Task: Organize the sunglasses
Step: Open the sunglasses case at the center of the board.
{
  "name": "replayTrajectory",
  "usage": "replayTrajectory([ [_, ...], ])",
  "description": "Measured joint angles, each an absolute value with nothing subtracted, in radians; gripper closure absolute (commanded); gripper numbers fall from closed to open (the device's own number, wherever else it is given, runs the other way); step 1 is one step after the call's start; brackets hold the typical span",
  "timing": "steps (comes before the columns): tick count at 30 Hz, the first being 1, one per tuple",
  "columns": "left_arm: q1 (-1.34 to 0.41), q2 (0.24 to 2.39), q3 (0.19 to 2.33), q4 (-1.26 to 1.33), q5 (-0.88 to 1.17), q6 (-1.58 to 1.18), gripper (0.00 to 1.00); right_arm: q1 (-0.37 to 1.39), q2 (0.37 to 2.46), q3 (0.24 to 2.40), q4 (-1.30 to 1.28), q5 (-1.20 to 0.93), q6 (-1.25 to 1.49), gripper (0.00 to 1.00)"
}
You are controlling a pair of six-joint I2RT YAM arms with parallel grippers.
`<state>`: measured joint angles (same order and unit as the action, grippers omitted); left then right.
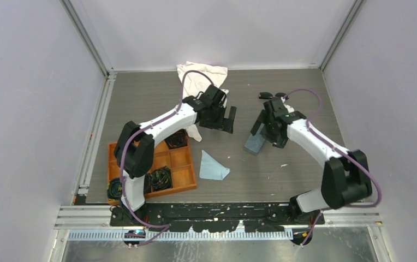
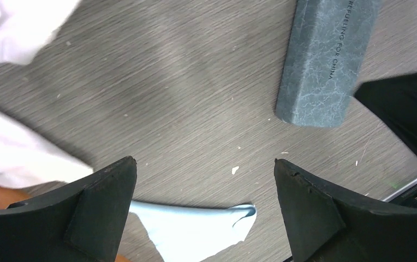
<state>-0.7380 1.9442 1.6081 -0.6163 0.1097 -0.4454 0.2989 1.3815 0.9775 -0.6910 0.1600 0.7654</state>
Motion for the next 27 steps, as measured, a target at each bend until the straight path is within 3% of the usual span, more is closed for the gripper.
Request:
replayTrajectory([
  [11,-0.721,1.860,1.500,-0.590,0.137,-0.469,0.04,0.348,1.676,1.063,-0.593,0.205,0.834,0.01],
  [14,-0.720,1.858,1.483,-0.584,0.141,-0.471,0.04,0.350,1.705,1.075,-0.569,0.209,0.835,0.13],
  [20,-0.720,1.858,1.475,-0.578,0.143,-0.474,0.04,0.350,1.723,1.074,-0.551,0.219,0.836,0.55],
  [23,-0.720,1.858,1.475,-0.575,0.143,-0.479,0.04,0.350,1.710,1.057,-0.532,0.214,0.826,0.61],
  [27,-0.714,1.857,1.475,-0.575,0.156,-0.490,0.00,0.350,1.617,0.978,-0.494,0.146,0.791,0.58],
])
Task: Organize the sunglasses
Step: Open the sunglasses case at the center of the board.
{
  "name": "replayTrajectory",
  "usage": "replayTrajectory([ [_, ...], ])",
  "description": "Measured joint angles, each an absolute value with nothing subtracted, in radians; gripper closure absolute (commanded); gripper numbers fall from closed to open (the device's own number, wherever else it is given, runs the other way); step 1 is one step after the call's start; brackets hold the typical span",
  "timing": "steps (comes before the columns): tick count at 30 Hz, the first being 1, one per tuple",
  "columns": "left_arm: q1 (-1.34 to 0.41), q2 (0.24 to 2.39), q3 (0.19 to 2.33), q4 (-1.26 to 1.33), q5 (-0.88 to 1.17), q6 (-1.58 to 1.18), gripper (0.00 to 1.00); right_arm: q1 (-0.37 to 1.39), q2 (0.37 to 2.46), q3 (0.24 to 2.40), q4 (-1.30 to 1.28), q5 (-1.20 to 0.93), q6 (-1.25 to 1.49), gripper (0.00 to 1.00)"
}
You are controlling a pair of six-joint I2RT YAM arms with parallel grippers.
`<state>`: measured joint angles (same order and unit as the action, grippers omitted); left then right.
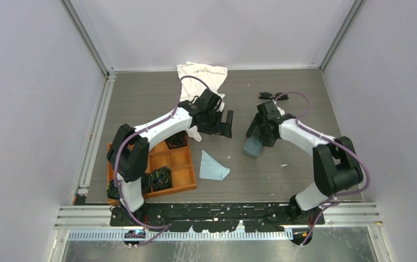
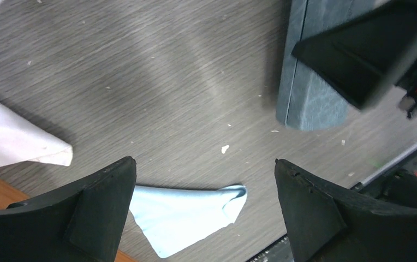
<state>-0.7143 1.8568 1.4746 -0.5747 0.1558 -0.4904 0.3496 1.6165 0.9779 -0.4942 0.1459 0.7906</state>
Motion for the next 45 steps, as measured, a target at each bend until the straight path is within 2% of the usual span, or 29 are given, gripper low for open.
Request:
replayTrajectory([
  [3,-0.690,1.844,1.463,-0.559,0.210,-0.501,0.00,0.336,1.492,0.901,-0.446,0.026,0.762,0.55],
  [9,-0.551,1.767,1.365,-0.442,0.382,-0.553,0.00,0.280,1.262,0.762,-0.223,-0.327,0.760,0.55],
  [16,-0.425,1.634,1.118,-0.101,0.619,-0.737,0.00,0.194,1.248,0.697,0.103,-0.698,0.905,0.56],
  [20,-0.390,1.622,1.013,0.218,0.766,-0.952,0.00,0.147,1.249,0.677,0.242,-0.827,0.996,0.55],
  [25,-0.387,1.717,0.990,0.688,0.865,-1.280,0.00,0.144,1.248,0.677,0.329,-0.916,1.044,0.53],
  [29,-0.400,1.813,0.993,0.929,0.891,-1.467,0.00,0.146,1.239,0.677,0.350,-0.956,1.069,0.53],
  [45,-0.511,1.851,1.028,1.071,0.932,-1.560,0.00,0.147,1.218,0.677,0.408,-1.003,1.119,0.54],
])
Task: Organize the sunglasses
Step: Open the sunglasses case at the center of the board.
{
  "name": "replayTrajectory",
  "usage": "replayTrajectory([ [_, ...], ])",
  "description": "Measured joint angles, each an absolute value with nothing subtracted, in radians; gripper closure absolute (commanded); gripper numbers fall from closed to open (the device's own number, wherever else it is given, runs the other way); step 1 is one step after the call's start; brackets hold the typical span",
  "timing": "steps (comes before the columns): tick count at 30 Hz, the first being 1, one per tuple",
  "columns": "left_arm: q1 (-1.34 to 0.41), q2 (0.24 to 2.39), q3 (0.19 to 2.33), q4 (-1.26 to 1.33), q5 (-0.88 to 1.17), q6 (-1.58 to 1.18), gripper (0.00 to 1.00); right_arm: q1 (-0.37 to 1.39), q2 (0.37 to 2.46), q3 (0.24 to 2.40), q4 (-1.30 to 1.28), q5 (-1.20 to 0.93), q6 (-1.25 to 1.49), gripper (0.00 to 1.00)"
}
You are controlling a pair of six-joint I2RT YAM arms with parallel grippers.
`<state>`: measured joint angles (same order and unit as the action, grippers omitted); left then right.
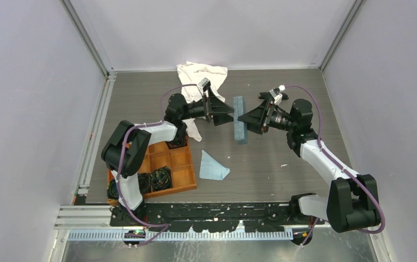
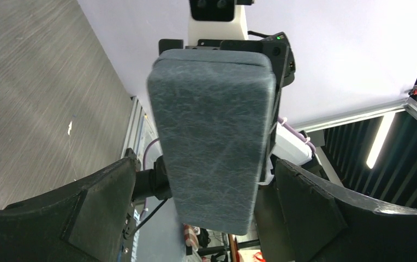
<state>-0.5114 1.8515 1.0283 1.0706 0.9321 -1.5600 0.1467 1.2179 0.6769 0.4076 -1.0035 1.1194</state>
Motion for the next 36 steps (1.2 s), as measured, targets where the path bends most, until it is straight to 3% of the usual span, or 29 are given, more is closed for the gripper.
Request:
replayTrajectory([
  [10,-0.536,1.872,1.028,1.076,0.929,-1.560,0.00,0.155,1.244,0.667,0.505,-1.028,1.185,0.55],
  [16,-0.556,1.874,1.029,1.102,0.918,-1.570,0.07,0.160,1.244,0.651,0.525,-1.031,1.199,0.56],
  [22,-0.564,1.885,1.032,1.130,0.909,-1.599,0.27,0.161,1.244,0.637,0.530,-1.034,1.207,0.57],
  [26,-0.563,1.886,1.032,1.137,0.908,-1.617,0.47,0.161,1.244,0.636,0.538,-1.034,1.209,0.57],
  [31,-0.563,1.886,1.032,1.145,0.904,-1.623,0.96,0.161,1.244,0.636,0.546,-1.032,1.211,0.60],
  [36,-0.555,1.886,1.032,1.161,0.898,-1.646,1.00,0.161,1.261,0.613,0.641,-1.024,1.274,0.57],
])
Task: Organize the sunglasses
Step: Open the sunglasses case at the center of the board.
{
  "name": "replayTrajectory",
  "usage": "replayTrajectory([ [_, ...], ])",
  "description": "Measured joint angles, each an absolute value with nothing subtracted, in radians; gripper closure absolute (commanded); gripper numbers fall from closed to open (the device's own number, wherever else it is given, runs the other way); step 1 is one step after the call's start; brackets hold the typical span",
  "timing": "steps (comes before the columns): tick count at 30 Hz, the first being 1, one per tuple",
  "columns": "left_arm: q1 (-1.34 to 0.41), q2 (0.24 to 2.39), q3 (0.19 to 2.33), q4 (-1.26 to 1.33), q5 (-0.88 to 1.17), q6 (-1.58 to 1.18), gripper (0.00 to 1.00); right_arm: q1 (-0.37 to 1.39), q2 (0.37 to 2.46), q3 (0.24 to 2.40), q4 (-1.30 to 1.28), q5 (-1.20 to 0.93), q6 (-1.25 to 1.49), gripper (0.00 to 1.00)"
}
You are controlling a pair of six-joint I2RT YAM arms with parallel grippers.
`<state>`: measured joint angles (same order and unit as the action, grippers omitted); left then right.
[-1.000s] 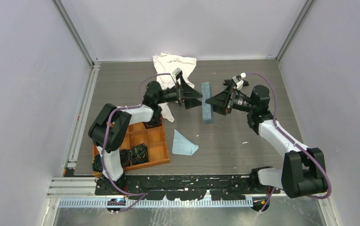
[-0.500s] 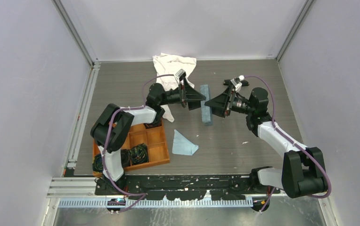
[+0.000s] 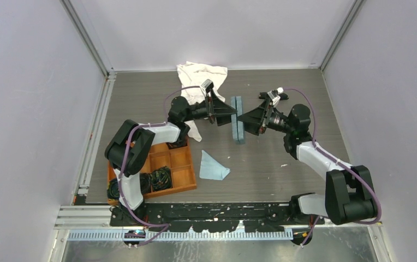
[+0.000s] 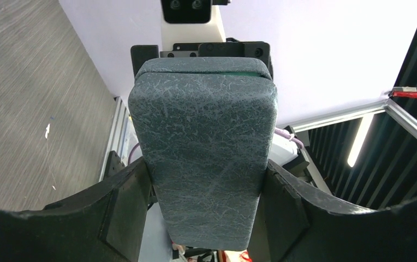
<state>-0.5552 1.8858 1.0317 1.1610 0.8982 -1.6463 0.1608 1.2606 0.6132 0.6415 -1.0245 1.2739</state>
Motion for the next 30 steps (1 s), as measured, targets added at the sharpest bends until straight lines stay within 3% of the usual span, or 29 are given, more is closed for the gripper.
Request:
replayTrajectory([
  [10,-0.506,1.890,1.004,1.221,0.900,-1.728,1.00,0.171,1.477,0.554,1.169,-1.002,1.646,0.51],
  [24,-0.472,1.796,0.991,1.135,0.919,-1.667,1.00,0.186,1.612,0.550,1.489,-0.948,1.846,0.37],
  [30,-0.464,1.793,0.983,1.087,0.917,-1.659,1.00,0.188,1.644,0.550,1.496,-0.940,1.874,0.29],
])
